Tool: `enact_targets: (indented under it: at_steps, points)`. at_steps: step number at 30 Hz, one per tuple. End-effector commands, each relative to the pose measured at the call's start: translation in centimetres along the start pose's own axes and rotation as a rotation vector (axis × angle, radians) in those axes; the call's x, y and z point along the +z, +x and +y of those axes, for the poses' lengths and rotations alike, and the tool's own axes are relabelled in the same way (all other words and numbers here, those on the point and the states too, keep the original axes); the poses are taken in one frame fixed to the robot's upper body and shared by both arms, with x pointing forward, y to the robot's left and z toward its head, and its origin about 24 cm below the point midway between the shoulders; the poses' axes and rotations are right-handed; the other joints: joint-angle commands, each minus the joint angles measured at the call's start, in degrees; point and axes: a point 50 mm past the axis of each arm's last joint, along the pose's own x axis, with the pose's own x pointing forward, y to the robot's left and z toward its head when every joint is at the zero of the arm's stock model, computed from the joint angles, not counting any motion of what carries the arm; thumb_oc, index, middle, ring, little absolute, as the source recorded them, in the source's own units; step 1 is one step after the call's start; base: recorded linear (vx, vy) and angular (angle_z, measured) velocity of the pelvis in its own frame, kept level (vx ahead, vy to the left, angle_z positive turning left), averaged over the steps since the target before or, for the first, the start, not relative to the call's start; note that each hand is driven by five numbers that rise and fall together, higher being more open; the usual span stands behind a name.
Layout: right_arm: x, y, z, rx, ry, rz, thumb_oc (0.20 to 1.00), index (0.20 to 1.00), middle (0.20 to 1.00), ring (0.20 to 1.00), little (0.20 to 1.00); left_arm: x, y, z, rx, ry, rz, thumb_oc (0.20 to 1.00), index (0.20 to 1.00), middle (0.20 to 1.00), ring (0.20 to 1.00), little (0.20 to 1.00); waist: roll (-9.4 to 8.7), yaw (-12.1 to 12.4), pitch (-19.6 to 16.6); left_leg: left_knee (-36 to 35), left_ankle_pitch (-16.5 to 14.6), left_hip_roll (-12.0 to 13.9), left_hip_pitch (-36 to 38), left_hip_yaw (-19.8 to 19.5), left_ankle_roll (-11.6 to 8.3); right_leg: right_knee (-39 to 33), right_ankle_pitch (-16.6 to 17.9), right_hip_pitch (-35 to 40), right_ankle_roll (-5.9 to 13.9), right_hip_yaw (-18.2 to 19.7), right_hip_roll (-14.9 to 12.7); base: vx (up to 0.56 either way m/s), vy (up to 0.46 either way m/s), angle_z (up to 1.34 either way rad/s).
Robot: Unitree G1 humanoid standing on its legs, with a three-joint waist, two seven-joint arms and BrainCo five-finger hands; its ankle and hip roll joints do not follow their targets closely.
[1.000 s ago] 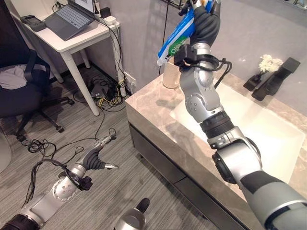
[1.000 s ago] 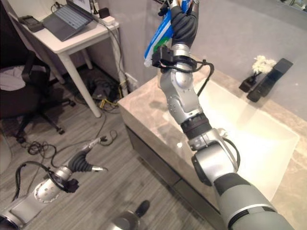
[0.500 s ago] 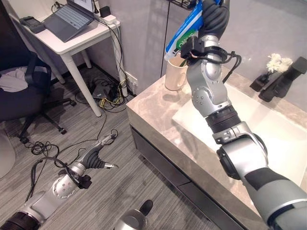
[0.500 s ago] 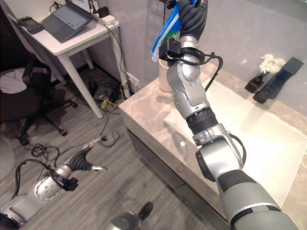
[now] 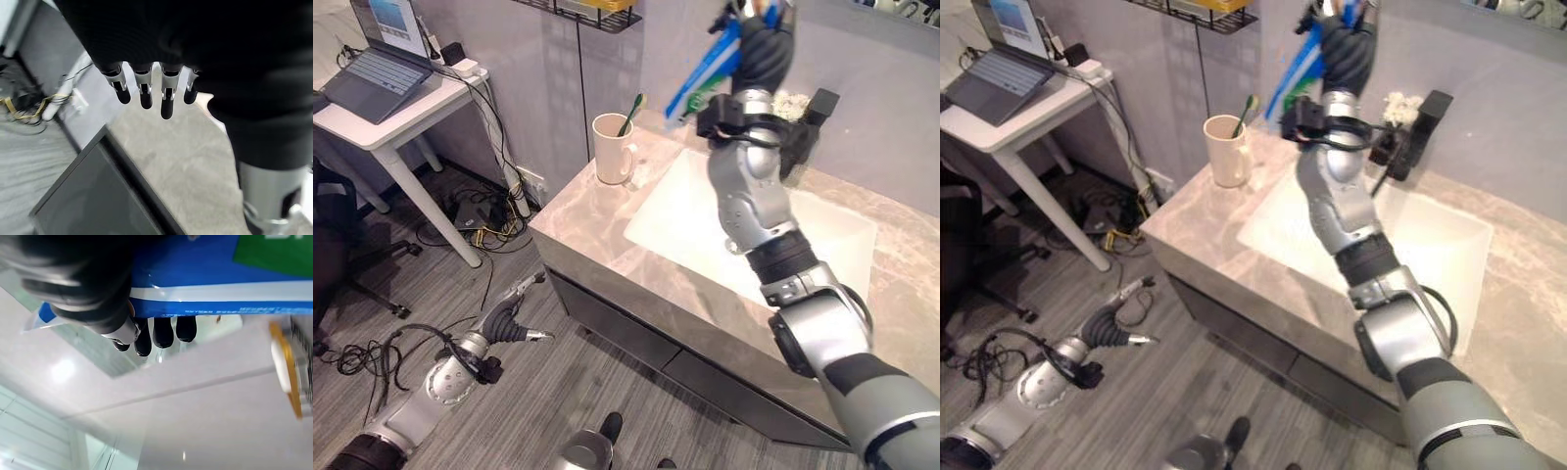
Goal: Put brush and paste in cup on sink, flatten towel.
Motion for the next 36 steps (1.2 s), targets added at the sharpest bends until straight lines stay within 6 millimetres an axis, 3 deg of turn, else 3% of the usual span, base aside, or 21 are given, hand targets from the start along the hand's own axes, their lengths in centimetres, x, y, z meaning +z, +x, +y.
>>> enact_targets:
  at_steps: [1,2,3,6,7,8,10,11,12,13,14,18,21,22,23,24,25,27,32,33,36]
  points:
    - [3.6,0.1,2.4,0.091,0.073,-0.172,0.200,0.200,0.200,0.200,0.200,0.5,0.1,-0.2,0.032,-0.087,-0.015,1.000,1.000,1.000,1.000,1.000,-0.81,-1.9,-0.3,15.9,1.6,-2.5,-7.3,7.4,-4.00,0.9,1.0,0.8,-1.55,1.1,2.0,-0.05,0.001,0.22]
    - [3.6,0.1,2.4,0.092,0.072,-0.173,0.200,0.200,0.200,0.200,0.200,0.5,0.2,-0.2,0.032,-0.088,-0.017,1.000,1.000,1.000,1.000,1.000,-0.64,-2.0,-0.6,16.2,1.9,-2.4,-8.0,7.2,-4.08,0.9,1.3,0.3,-1.63,1.0,2.2,-0.05,0.002,0.42]
    - [3.8,0.2,1.8,0.067,0.067,-0.185,0.200,0.200,0.200,0.200,0.200,0.5,0.3,-0.1,0.031,-0.090,-0.014,1.000,1.000,1.000,1.000,1.000,-0.80,-3.4,-0.7,16.0,3.3,3.3,-9.4,12.5,-5.26,0.3,1.6,0.8,-1.61,-0.3,1.6,-0.03,0.050,0.75]
    - [3.1,0.3,2.9,0.076,0.078,-0.160,0.200,0.200,0.200,0.200,0.200,-0.2,0.1,-0.2,0.037,-0.099,0.020,1.000,1.000,1.000,1.000,1.000,-1.71,-2.7,-0.8,14.3,2.2,4.9,-10.3,10.3,-3.79,-0.7,1.7,1.7,-1.32,1.0,0.6,0.02,0.072,0.33]
    - [2.6,0.4,2.9,0.072,0.070,-0.142,0.200,0.200,0.200,0.200,0.200,-0.4,0.1,-0.1,0.042,-0.103,0.028,1.000,1.000,1.000,1.000,1.000,-2.04,-3.2,-1.5,10.5,2.8,8.7,-9.7,9.3,-3.95,-1.3,1.9,1.8,-0.43,1.1,-0.6,0.04,0.106,-0.26]
    - [2.6,0.4,2.9,0.073,0.071,-0.142,0.200,0.200,0.200,0.200,0.200,-0.4,0.1,-0.1,0.042,-0.103,0.028,1.000,1.000,1.000,1.000,1.000,-2.08,-3.1,-1.5,9.8,3.1,8.7,-9.4,9.3,-4.05,-1.3,1.9,1.8,-0.47,1.1,-0.6,0.07,0.191,-0.31]
    - [2.4,0.4,2.9,0.093,0.036,-0.131,0.200,0.200,0.200,0.200,0.200,-0.6,0.4,-0.3,0.040,-0.098,0.035,1.000,1.000,1.000,1.000,1.000,-1.42,-3.5,-2.2,3.7,6.8,14.1,-8.1,7.3,-5.83,-1.2,2.0,2.2,0.99,1.2,-2.7,0.10,0.264,-0.15]
    - [2.4,0.4,2.9,0.093,0.034,-0.131,0.200,0.200,0.200,0.200,0.200,-0.6,0.4,-0.3,0.040,-0.099,0.034,1.000,1.000,1.000,1.000,1.000,-1.29,-3.4,-2.1,2.9,7.2,14.2,-7.5,7.4,-5.94,-1.2,2.1,2.3,0.94,1.2,-2.7,0.27,0.468,-0.09]
    - [2.5,0.5,2.5,0.107,-0.010,-0.133,0.200,0.200,0.200,0.200,0.200,-0.5,0.5,-0.3,0.047,-0.118,0.033,1.000,1.000,1.000,1.000,1.000,-0.30,-3.6,-4.4,0.3,4.2,13.2,-3.9,5.9,-6.38,-2.2,2.3,3.8,2.34,1.2,-4.4,0.25,0.397,-0.21]
    - [2.4,0.5,2.2,0.105,-0.034,-0.131,0.200,0.200,0.200,0.200,0.200,-0.4,0.6,-0.5,0.032,-0.120,0.028,1.000,1.000,1.000,1.000,1.000,-0.26,-3.6,-4.6,0.8,3.3,11.9,-3.7,6.0,-6.05,-2.3,2.7,4.4,2.84,1.0,-5.6,0.34,0.632,-0.29]
    - [2.5,0.3,2.3,0.122,-0.039,-0.132,0.200,0.200,0.200,0.200,0.200,-0.3,0.6,-0.4,0.030,-0.108,0.019,1.000,1.000,1.000,1.000,1.000,-0.73,-3.5,-4.8,2.8,0.2,9.3,-3.7,6.0,-4.42,-2.3,4.0,4.9,3.86,1.5,-8.3,0.18,0.406,-0.16]
    - [2.6,0.3,2.3,0.122,-0.031,-0.133,0.200,0.200,0.200,0.200,0.200,-0.2,0.5,0.2,0.031,-0.082,0.010,1.000,1.000,1.000,1.000,1.000,-1.53,-3.0,-5.0,6.9,-3.5,6.4,-4.6,7.7,-2.73,-2.0,6.2,4.2,5.46,2.6,-12.1,0.10,0.298,0.07]
    - [2.8,0.4,3.0,0.136,-0.023,-0.140,0.200,0.200,0.200,0.200,0.200,-0.4,0.1,1.2,0.059,-0.059,0.009,1.000,1.000,1.000,1.000,1.000,-1.90,-2.7,-5.1,9.2,-6.0,4.4,-5.6,10.1,-1.11,-0.9,11.0,1.0,6.60,4.0,-15.3,0.03,0.302,-0.14]
    - [2.5,0.5,3.8,0.147,-0.017,-0.129,0.200,0.200,0.200,0.200,0.200,-0.7,-0.3,1.4,0.076,-0.066,0.025,1.000,1.000,1.000,1.000,1.000,-2.08,-2.2,-5.2,8.2,-6.0,3.8,-4.7,11.7,-0.43,-0.3,14.5,-0.4,7.15,3.2,-16.8,0.03,0.323,-0.74]
    - [2.3,0.4,4.5,0.160,-0.010,-0.116,0.200,0.200,0.200,0.200,0.200,-0.9,-0.6,1.5,0.086,-0.073,0.035,1.000,1.000,1.000,1.000,1.000,-1.91,-1.6,-5.0,7.5,-5.9,4.0,-4.0,12.7,-0.12,1.0,14.9,-1.6,7.08,0.7,-16.9,0.01,0.318,-0.87]
    - [2.1,0.4,5.0,0.172,-0.005,-0.110,0.200,0.200,0.200,0.200,0.200,-1.2,-0.9,1.6,0.091,-0.076,0.047,1.000,1.000,1.000,1.000,1.000,-1.66,-0.9,-4.9,6.3,-5.5,4.2,-3.2,13.7,0.07,2.2,14.4,-2.6,6.86,-1.4,-16.5,-0.01,0.237,-0.82]
    - [2.2,0.5,5.2,0.174,0.004,-0.110,0.200,0.200,0.200,0.200,0.200,-1.3,-1.1,1.5,0.086,-0.076,0.055,1.000,1.000,1.000,1.000,1.000,-1.38,-1.0,-4.8,5.1,-5.3,4.1,-2.2,13.9,0.27,3.5,12.8,-3.0,6.41,-0.9,-14.4,0.02,0.237,-0.90]
    - [2.4,1.0,4.9,0.161,-0.014,-0.121,0.200,0.200,0.200,0.200,0.200,-1.4,-0.9,1.3,0.064,-0.076,0.063,1.000,1.000,1.000,1.000,1.000,-1.63,-2.4,-4.6,2.7,-4.4,2.7,-0.7,13.1,1.18,4.0,7.9,-5.0,4.26,4.0,-6.9,0.06,0.178,-0.70]
    - [2.7,1.6,5.3,0.149,-0.054,-0.142,0.200,0.200,0.200,0.200,0.200,-1.2,-0.8,1.1,0.040,-0.082,0.053,1.000,1.000,1.000,1.000,1.000,-1.50,-3.1,-4.4,1.1,-3.3,2.6,0.7,13.6,0.86,0.9,7.5,-4.8,3.44,1.9,-5.7,0.00,0.039,0.07]
    - [2.5,1.7,4.7,0.142,-0.099,-0.139,0.200,0.200,0.200,0.200,0.200,-1.2,-0.6,0.6,0.017,-0.075,0.050,1.000,1.000,1.000,1.000,1.000,-1.76,-3.7,-4.4,1.3,-3.8,2.7,1.0,13.4,0.80,-0.9,7.7,-3.4,3.45,4.5,-5.0,0.04,-0.038,0.23]
    - [2.8,2.4,4.0,0.119,-0.210,-0.166,0.200,0.200,0.200,0.200,0.200,-1.2,-0.7,0.3,0.016,-0.096,0.048,1.000,1.000,1.000,1.000,1.000,-1.91,-3.6,-5.2,1.8,-4.6,2.9,1.4,13.1,0.79,-2.9,8.4,-1.9,3.77,4.2,-5.2,0.07,-0.069,0.29]
